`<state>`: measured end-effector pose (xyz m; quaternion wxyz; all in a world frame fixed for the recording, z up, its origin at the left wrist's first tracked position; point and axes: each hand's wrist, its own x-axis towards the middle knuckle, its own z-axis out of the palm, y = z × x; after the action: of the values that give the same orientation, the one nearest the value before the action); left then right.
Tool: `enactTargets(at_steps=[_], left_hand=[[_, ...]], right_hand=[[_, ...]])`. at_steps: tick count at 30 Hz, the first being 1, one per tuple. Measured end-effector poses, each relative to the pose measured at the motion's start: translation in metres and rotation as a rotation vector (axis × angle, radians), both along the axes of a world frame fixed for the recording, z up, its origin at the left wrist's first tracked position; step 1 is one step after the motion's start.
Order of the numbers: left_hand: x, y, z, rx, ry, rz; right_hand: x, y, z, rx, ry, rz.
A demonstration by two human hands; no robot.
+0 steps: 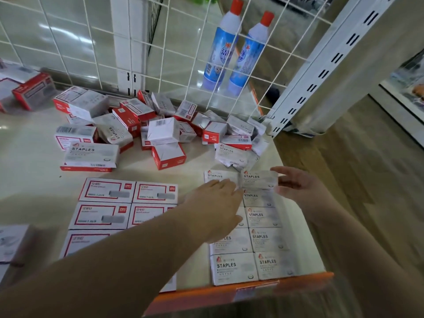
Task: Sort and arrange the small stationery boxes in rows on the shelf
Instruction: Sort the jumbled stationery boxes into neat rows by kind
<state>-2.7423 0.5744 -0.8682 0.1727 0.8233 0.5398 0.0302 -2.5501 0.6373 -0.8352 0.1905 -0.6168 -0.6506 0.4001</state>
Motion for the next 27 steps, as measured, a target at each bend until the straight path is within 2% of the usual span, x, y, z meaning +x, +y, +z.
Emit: enactTargets(at_steps=[14, 23, 27], left_hand=[[0.004, 0.008, -0.007, 0.112, -0.04, 0.024], [0.007, 0.016, -0.005, 0.113, -0.035, 0.036], [0.005, 0.017, -0.004, 0.091, -0.066, 0.06]], right_hand=[[-0.01, 0.018, -0.011, -0.102, -0.015, -0.025], [-0.021, 0.026, -0.023, -0.006, -0.156, -0.069], [-0.025, 0.028, -0.028, -0.012, -0.087, -0.141]])
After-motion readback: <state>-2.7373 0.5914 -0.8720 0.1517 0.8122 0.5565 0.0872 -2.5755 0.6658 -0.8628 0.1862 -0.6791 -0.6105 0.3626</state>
